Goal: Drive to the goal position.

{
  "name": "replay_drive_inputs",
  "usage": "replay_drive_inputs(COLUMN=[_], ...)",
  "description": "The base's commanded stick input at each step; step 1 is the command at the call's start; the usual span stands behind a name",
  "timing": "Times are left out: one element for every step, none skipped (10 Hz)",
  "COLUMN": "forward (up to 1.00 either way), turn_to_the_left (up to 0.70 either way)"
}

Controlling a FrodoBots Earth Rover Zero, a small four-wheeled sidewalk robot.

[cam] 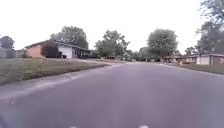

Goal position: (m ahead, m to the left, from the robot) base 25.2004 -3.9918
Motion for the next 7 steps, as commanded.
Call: replay_drive_inputs(forward=[1.0, 1.0, 1.0, 1.0, 1.0, 1.0, 1.0], turn_to_the_left=[-0.34, -0.34, -0.25, -0.13, -0.01, 0.0, 0.0])
